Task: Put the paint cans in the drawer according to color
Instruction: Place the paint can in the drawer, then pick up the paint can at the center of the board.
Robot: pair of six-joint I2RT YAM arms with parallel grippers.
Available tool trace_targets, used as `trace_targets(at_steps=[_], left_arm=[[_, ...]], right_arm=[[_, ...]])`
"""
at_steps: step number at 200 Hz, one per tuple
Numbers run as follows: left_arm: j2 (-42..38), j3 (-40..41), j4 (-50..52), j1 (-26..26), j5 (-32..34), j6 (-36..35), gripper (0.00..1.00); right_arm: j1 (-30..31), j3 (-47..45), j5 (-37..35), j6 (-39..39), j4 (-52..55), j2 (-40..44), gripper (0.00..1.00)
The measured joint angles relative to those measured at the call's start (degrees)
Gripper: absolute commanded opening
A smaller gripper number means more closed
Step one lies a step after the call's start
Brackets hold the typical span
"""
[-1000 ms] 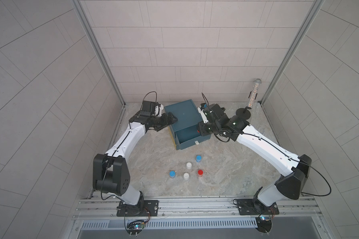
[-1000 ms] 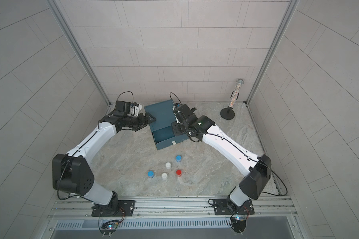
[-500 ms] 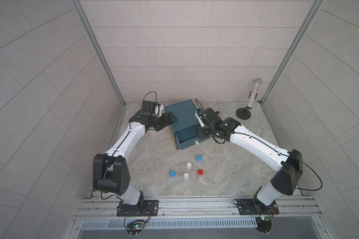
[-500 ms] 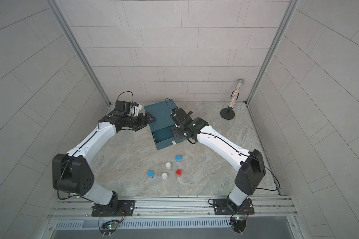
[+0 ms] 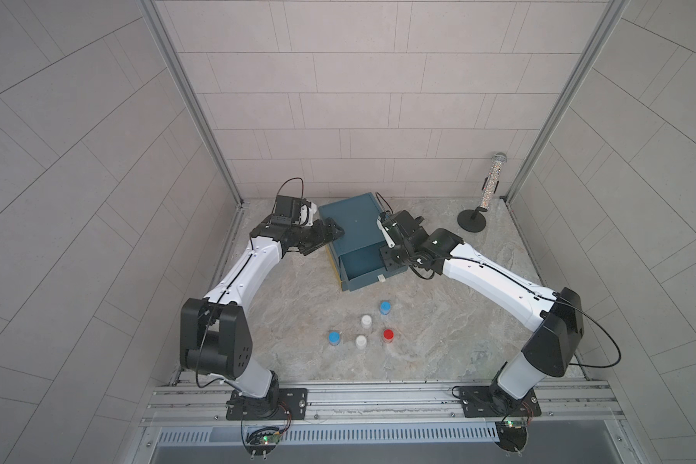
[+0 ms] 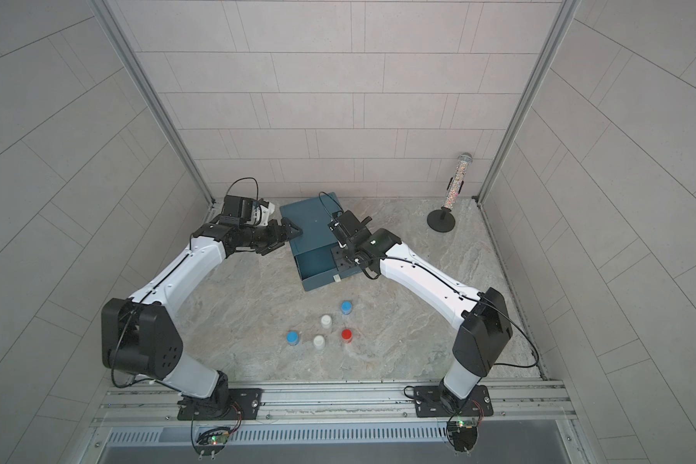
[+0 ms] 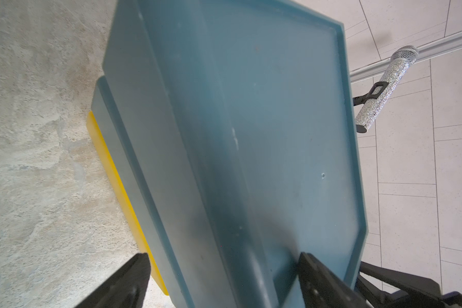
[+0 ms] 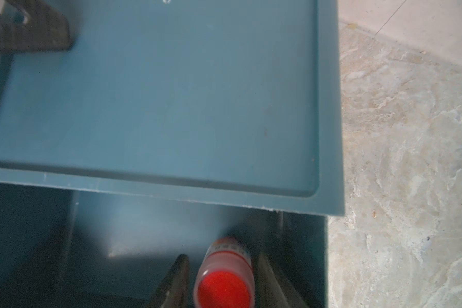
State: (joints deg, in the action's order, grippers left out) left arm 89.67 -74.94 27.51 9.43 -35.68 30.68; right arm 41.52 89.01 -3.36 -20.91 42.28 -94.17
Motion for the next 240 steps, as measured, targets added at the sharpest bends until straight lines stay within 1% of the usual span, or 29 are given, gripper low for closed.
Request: trace_targets(at_steps=[23, 70, 95, 116, 140, 159, 176, 200, 217, 240], left_arm=[[0.0, 0.0, 0.0, 0.0, -0.1, 0.0, 0.93], [0.0, 0.0, 0.0, 0.0, -0.1, 0.0, 0.93], [0.0, 0.0, 0.0, 0.0, -0.1, 0.0, 0.93], [0.0, 0.0, 0.0, 0.0, -0.1, 0.0, 0.93], [0.0, 0.0, 0.1, 0.0, -0.1, 0.0, 0.93], [0.0, 0.0, 0.1, 0.0, -0.1, 0.0, 0.93], [0.1, 0.0, 0.1, 0.0, -0.1, 0.0, 0.93], [0.4, 0.0, 0.1, 0.0, -0.3, 0.0, 0.93], [0.4, 0.0, 0.0, 0.0, -0.3, 0.0, 0.93], [0.4, 0.0, 0.0, 0.0, -0.3, 0.0, 0.93]], right_arm=[[0.0, 0.9, -0.4, 0.2, 1.2, 0.0, 0.56], [0.0, 3.9, -1.9, 0.1, 3.8, 1.4, 0.58], [0.0, 4.9, -2.7, -0.2, 5.4, 6.4, 0.6], [0.2, 3.4, -2.5, -0.3, 5.6, 14.0, 0.63], [1.4, -4.9, -1.6, -1.0, 3.7, 24.8, 0.63], [3.6, -15.4, -0.7, -2.6, 0.6, 32.2, 0.67], [7.1, -26.7, -0.9, -4.5, -3.5, 37.8, 0.71], [12.0, -40.6, -2.0, -8.0, -9.4, 44.9, 0.71], [13.5, -46.0, -2.8, -10.2, -12.8, 47.0, 0.71], [15.3, -48.3, -3.7, -12.0, -16.4, 44.0, 0.71]])
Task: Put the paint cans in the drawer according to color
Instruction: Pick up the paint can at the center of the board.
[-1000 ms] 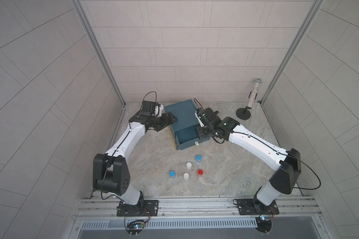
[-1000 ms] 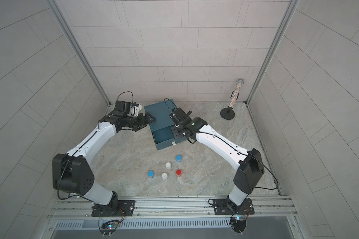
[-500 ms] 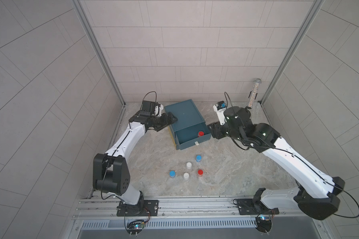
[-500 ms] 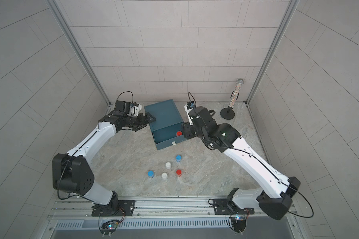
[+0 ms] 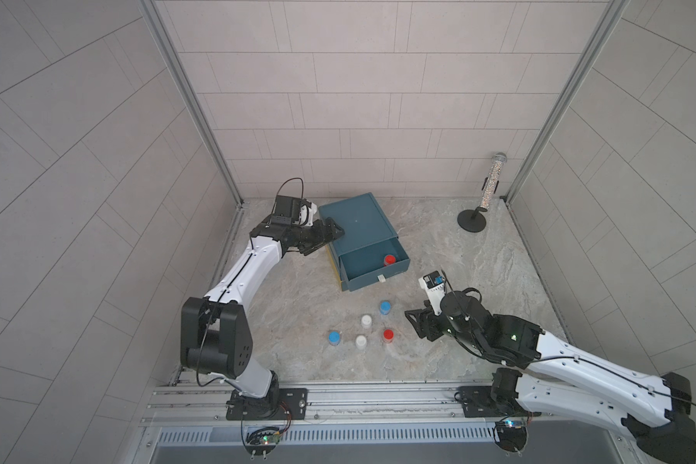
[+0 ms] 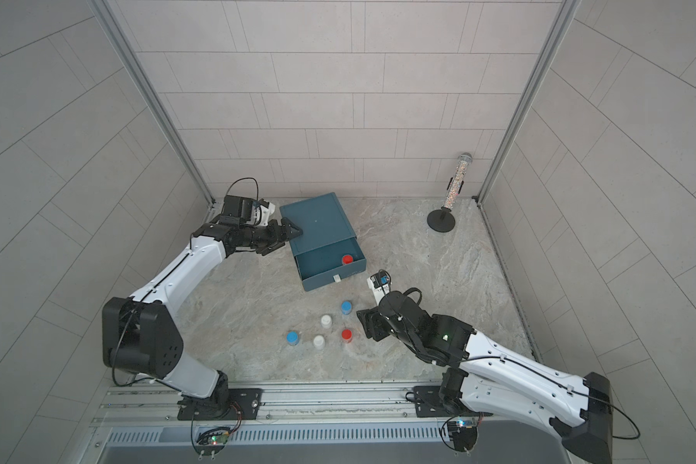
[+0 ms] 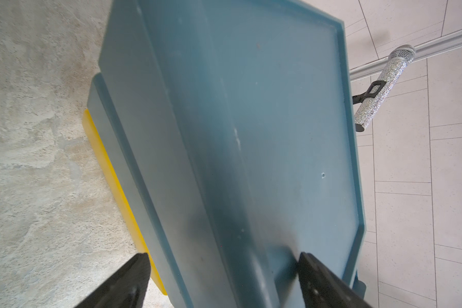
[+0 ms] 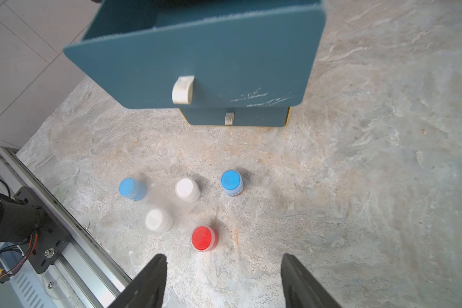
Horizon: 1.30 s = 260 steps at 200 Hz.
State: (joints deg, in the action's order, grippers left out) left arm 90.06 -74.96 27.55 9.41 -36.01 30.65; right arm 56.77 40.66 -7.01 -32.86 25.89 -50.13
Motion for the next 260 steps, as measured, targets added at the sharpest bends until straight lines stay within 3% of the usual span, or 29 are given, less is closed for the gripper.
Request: trace_targets(at_steps=[52, 183, 226, 260], left_arm=[[0.0, 0.0, 0.0, 0.0, 0.0, 0.0, 0.93], [0.2, 0.0, -0.1, 0.0, -0.2, 0.0, 0.93], [0.2, 0.0, -0.1, 0.0, -0.3, 0.0, 0.93], [0.2, 0.0, -0.1, 0.0, -0.3, 0.0, 0.93]], right_arm=[[3.4, -0.5, -0.2, -1.9, -4.4, -15.7, 0.71], [4.9, 1.0, 2.6, -3.9, -10.2, -33.8, 0.68], [5.2, 1.9, 3.1, -3.9, -11.6, -36.3, 0.63], [5.5, 2.7, 3.3, -3.7, -12.1, -39.0, 0.51]])
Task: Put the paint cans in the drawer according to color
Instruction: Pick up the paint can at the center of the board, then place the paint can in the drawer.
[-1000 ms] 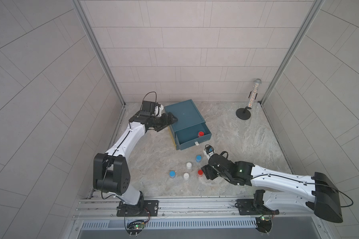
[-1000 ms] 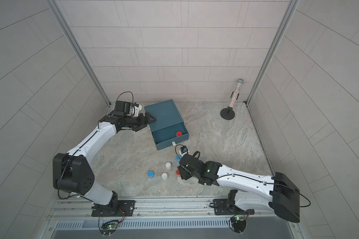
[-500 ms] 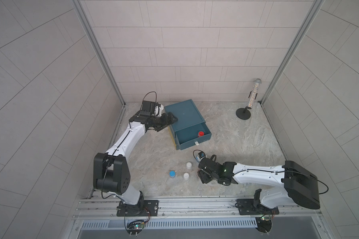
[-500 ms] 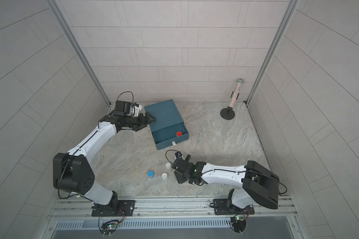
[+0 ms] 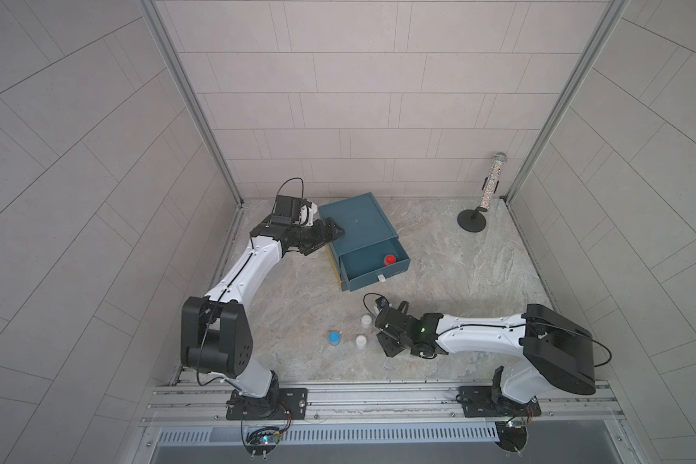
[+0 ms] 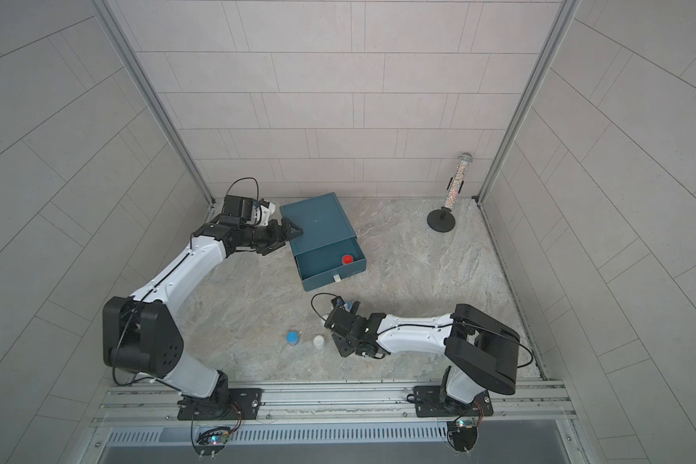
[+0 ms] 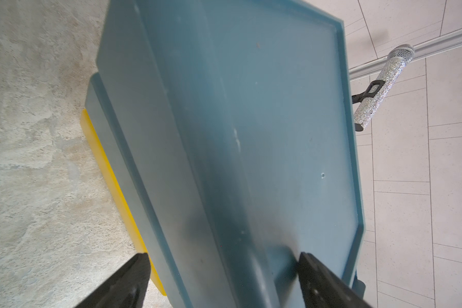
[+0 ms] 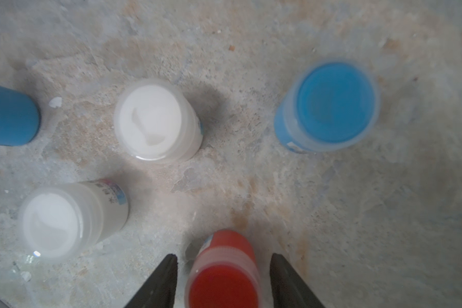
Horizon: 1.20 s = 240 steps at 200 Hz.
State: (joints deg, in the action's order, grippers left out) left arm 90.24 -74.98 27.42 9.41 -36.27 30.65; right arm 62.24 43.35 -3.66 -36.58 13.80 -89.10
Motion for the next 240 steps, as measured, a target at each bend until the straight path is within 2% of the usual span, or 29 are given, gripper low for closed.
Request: trace_targets(at_steps=[45, 59, 111, 183, 210, 240], left_arm=[[0.0, 0.0, 0.0, 0.0, 0.0, 0.0, 0.93], [0.0, 0.0, 0.0, 0.0, 0.0, 0.0, 0.93], [0.0, 0.0, 0.0, 0.0, 0.0, 0.0, 0.93], [0.0, 0.0, 0.0, 0.0, 0.0, 0.0, 0.93], [0.0, 0.0, 0.0, 0.0, 0.0, 0.0, 0.93], [0.0, 0.0, 0.0, 0.0, 0.0, 0.0, 0.93]], right_arm=[[1.4, 0.8, -0.4, -0.2, -0.4, -0.7, 0.21], [1.5, 1.3, -0.7, -0.4, 0.0, -0.6, 0.16], [1.5, 3.3, -2.8, 0.1, 5.2, 4.7, 0.14], [1.5, 10.8, -9.6, 3.1, 16.9, 23.7, 0.14], [1.5, 15.5, -12.3, 4.9, 19.6, 29.1, 0.15], [0.8, 24.0, -14.5, 8.5, 22.7, 28.7, 0.2]])
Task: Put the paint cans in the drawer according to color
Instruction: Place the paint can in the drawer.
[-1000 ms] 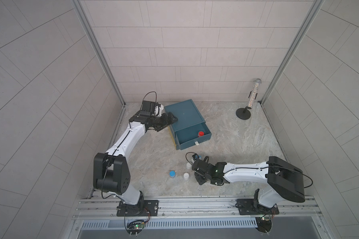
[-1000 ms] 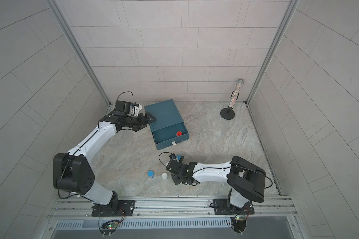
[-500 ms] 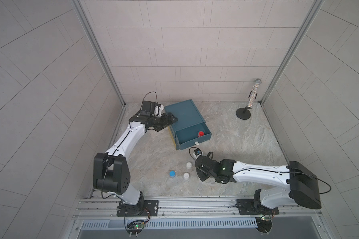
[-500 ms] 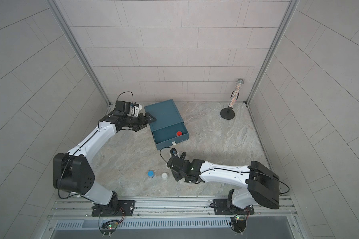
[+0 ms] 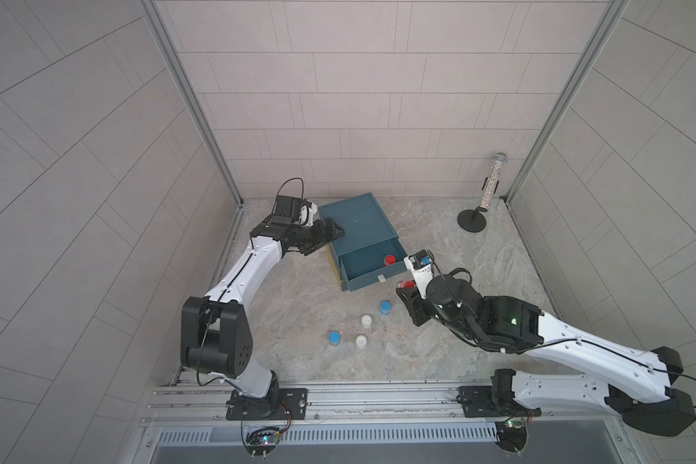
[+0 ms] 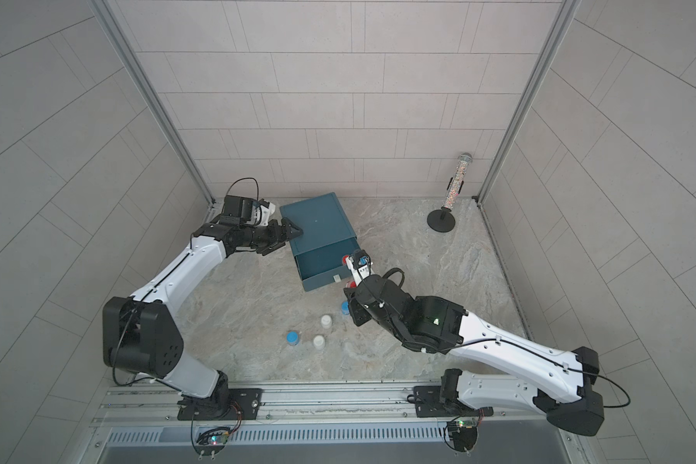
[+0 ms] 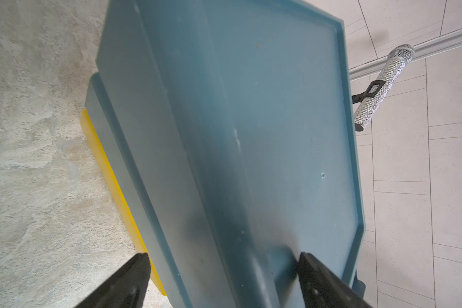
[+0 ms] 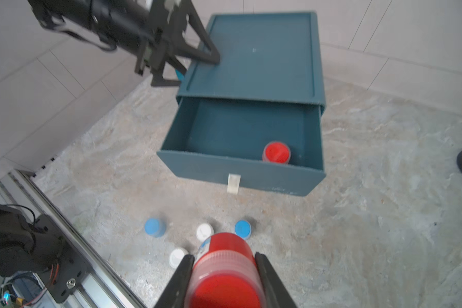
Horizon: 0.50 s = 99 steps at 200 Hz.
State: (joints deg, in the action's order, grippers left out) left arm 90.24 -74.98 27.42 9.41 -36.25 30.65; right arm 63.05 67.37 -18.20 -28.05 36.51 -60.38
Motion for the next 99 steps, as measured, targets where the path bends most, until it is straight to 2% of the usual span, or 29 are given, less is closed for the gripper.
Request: trace_targets(at_steps=[18, 55, 99], left_arm=[[0.0, 0.0, 0.0, 0.0, 0.0, 0.0, 0.93], [0.0, 0.0, 0.0, 0.0, 0.0, 0.0, 0.93], [0.0, 0.0, 0.0, 0.0, 0.0, 0.0, 0.93]], right_arm=[[-2.7, 6.3, 0.3, 2.1, 1.9, -2.8, 0.21], [-12.1, 16.6, 6.5, 4.2, 3.9, -12.1, 0.21], [-13.5, 24.4, 12.4, 5.8, 5.0, -23.5, 0.2]])
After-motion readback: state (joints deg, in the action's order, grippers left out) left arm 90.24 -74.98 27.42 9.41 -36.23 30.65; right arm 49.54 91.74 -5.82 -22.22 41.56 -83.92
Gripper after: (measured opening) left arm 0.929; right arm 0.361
